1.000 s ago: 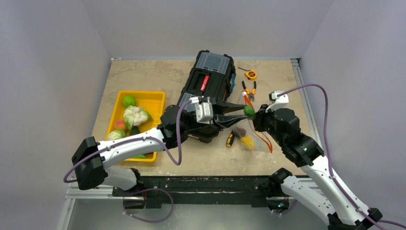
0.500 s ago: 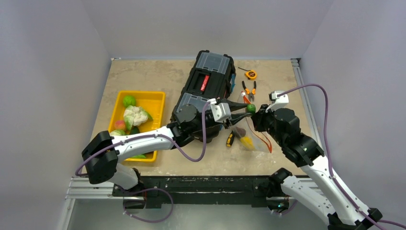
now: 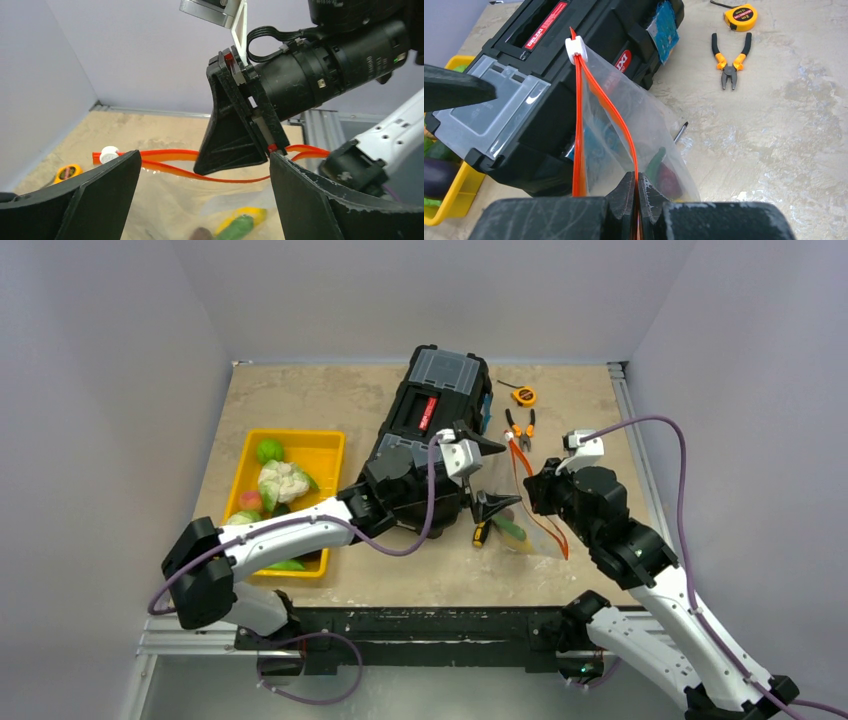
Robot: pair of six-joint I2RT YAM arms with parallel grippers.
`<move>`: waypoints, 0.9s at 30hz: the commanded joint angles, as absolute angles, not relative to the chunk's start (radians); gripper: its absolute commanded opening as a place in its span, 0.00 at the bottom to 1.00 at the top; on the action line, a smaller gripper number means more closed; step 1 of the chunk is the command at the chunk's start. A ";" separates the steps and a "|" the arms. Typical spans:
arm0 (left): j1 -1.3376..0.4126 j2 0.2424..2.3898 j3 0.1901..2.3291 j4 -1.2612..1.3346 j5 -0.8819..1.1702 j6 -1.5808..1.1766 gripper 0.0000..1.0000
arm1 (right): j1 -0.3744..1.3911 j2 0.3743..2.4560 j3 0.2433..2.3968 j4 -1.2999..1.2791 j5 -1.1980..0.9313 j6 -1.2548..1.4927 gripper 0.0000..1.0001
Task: Place the food in the zip-top bag and seal the zipper
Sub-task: Place the fake vegetable in the zipper food storage bag, then pick up the fake fruit from the bin.
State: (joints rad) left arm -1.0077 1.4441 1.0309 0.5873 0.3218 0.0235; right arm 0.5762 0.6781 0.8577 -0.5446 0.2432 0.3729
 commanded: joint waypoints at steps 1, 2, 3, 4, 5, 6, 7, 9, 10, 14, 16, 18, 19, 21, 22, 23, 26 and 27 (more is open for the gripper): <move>-0.964 1.322 1.131 0.382 0.405 -0.174 1.00 | 0.580 0.666 0.853 -0.503 0.239 0.358 0.00; -0.951 1.306 1.155 0.305 0.414 -0.217 1.00 | 0.580 0.666 0.852 -0.503 0.238 0.358 0.00; -0.934 1.293 1.177 0.199 0.420 -0.259 1.00 | 0.581 0.666 0.851 -0.503 0.237 0.358 0.00; -0.919 1.282 1.206 0.105 0.420 -0.293 1.00 | 0.581 0.667 0.852 -0.502 0.235 0.357 0.00; -0.899 1.272 1.237 -0.012 0.418 -0.325 1.00 | 0.580 0.667 0.851 -0.502 0.233 0.356 0.00; -0.880 1.265 1.266 -0.125 0.421 -0.343 1.00 | 0.580 0.667 0.853 -0.502 0.231 0.356 0.00; -0.858 1.256 1.290 -0.233 0.425 -0.349 1.00 | 0.581 0.668 0.853 -0.502 0.228 0.355 0.00; -0.827 1.226 1.308 -0.406 0.400 -0.332 1.00 | 0.580 0.668 0.852 -0.500 0.224 0.355 0.00; -0.812 1.202 1.301 -0.482 0.377 -0.311 1.00 | 0.581 0.666 0.852 -0.500 0.221 0.353 0.00; -0.787 1.061 1.219 -0.661 0.194 -0.211 1.00 | 0.581 0.663 0.852 -0.496 0.209 0.353 0.00; -0.752 0.990 1.181 -0.728 0.071 -0.189 1.00 | 0.581 0.661 0.852 -0.494 0.205 0.350 0.00; -0.687 0.939 1.162 -0.782 -0.020 -0.174 1.00 | 0.581 0.662 0.852 -0.494 0.199 0.348 0.00; -0.646 0.922 1.155 -0.803 -0.054 -0.171 1.00 | 0.581 0.663 0.851 -0.493 0.196 0.348 0.00; -0.546 0.889 1.145 -0.830 -0.099 -0.172 1.00 | 0.581 0.666 0.851 -0.492 0.193 0.347 0.00; -0.498 0.881 1.135 -0.831 -0.133 -0.183 1.00 | 0.580 0.667 0.852 -0.492 0.193 0.346 0.00; -0.445 0.879 1.126 -0.831 -0.168 -0.192 1.00 | 0.580 0.668 0.852 -0.492 0.192 0.346 0.00; -0.282 0.898 1.097 -0.830 -0.328 -0.280 1.00 | 0.581 0.668 0.852 -0.493 0.192 0.345 0.00; -0.201 0.911 1.080 -0.827 -0.355 -0.327 1.00 | 0.581 0.665 0.851 -0.492 0.192 0.346 0.00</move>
